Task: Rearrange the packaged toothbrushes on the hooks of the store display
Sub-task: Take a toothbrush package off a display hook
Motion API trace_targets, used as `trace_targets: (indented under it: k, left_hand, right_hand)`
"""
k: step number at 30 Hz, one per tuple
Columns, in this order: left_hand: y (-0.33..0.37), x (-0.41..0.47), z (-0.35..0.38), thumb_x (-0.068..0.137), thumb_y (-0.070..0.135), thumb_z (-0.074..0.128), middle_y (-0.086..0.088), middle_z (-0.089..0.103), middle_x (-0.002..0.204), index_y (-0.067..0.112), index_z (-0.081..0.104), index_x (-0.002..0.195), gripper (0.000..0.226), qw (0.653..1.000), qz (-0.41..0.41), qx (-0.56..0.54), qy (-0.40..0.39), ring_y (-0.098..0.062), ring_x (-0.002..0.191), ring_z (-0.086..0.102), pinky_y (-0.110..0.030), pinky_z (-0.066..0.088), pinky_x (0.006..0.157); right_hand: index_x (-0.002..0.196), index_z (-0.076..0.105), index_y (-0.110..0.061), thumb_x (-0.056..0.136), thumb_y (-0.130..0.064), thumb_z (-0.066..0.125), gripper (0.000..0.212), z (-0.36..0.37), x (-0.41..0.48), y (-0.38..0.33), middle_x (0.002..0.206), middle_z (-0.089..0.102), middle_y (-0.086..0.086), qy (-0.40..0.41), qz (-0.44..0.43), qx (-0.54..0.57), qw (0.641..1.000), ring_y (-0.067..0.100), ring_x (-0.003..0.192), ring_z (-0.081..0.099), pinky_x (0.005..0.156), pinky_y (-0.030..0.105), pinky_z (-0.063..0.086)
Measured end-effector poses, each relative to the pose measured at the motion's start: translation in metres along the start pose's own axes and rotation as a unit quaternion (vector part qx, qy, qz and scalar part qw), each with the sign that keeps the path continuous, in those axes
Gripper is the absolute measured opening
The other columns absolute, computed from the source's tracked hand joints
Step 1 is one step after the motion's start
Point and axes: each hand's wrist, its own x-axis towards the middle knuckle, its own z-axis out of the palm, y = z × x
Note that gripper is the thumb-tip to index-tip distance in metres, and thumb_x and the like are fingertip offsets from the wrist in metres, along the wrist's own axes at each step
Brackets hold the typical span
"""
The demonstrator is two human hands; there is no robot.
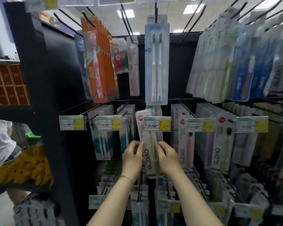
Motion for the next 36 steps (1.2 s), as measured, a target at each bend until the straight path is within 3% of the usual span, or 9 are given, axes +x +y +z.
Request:
trace_targets:
  k: [5,8,12,18,22,25,36]
  left_hand:
    - [-0.012,0.002,-0.01,0.103,0.025,0.051,-0.014,0.067,0.08,0.018,0.058,0.096,0.012,0.998,-0.008,0.012,-0.057,-0.028,0.056,0.064,-0.038,0.057,0.056]
    - [-0.016,-0.007,-0.015,0.103,0.023,0.051,-0.004,0.069,0.077,0.018,0.058,0.096,0.011,0.997,-0.013,0.02,-0.075,-0.027,0.058,0.066,-0.031,0.055,0.056]
    - [-0.018,-0.02,-0.018,0.101,0.023,0.054,0.0,0.073,0.081,0.02,0.058,0.098,0.005,0.996,-0.013,0.011,-0.09,-0.023,0.062,0.068,-0.029,0.056,0.06]
    - [-0.025,-0.046,-0.006,0.097,0.02,0.063,-0.003,0.073,0.084,0.018,0.058,0.099,0.006,0.994,-0.01,-0.034,-0.107,-0.029,0.07,0.069,-0.044,0.06,0.067]
    - [-0.018,-0.062,0.009,0.094,0.011,0.065,-0.001,0.072,0.081,0.016,0.059,0.101,0.01,0.989,-0.008,-0.06,-0.137,-0.027,0.074,0.069,-0.045,0.061,0.07]
    - [-0.012,-0.07,0.025,0.093,0.007,0.066,-0.004,0.072,0.082,0.013,0.061,0.102,0.012,0.983,-0.022,-0.086,-0.159,-0.031,0.077,0.07,-0.05,0.061,0.072]
    - [0.012,-0.093,0.131,0.093,0.011,0.068,-0.005,0.074,0.087,0.015,0.062,0.101,0.01,0.969,-0.001,-0.093,-0.229,-0.027,0.077,0.071,-0.044,0.061,0.07]
  right_hand:
    - [0.077,0.057,-0.025,0.103,-0.03,0.046,0.028,0.006,-0.008,0.009,0.063,0.053,-0.011,-0.024,0.017,0.0,1.0,0.003,0.059,0.048,0.056,0.017,0.039]
    - [0.08,0.059,-0.024,0.103,-0.03,0.047,0.026,0.01,-0.016,0.017,0.062,0.053,-0.008,-0.03,0.045,0.026,0.998,0.009,0.056,0.047,0.054,0.026,0.039]
    - [0.083,0.061,-0.023,0.102,-0.031,0.048,0.025,0.01,-0.029,0.022,0.064,0.055,-0.005,-0.025,0.058,0.036,0.997,0.01,0.056,0.048,0.054,0.028,0.038]
    - [0.087,0.066,-0.025,0.101,-0.029,0.051,0.021,-0.002,-0.055,0.033,0.072,0.065,-0.005,0.043,0.04,0.018,0.998,0.004,0.064,0.057,0.06,0.018,0.044]
    - [0.089,0.069,-0.025,0.099,-0.031,0.055,0.019,-0.021,-0.067,0.039,0.083,0.071,-0.002,0.079,0.065,0.033,0.994,0.013,0.077,0.066,0.072,0.03,0.055]
    - [0.086,0.07,-0.021,0.099,-0.028,0.056,0.021,-0.037,-0.075,0.042,0.08,0.072,-0.003,0.111,0.068,0.045,0.991,0.011,0.076,0.068,0.066,0.026,0.055]
    - [0.077,0.069,-0.02,0.098,-0.029,0.058,0.025,-0.148,-0.087,0.072,0.073,0.069,0.0,0.175,0.107,0.018,0.979,0.014,0.071,0.066,0.062,0.026,0.05]
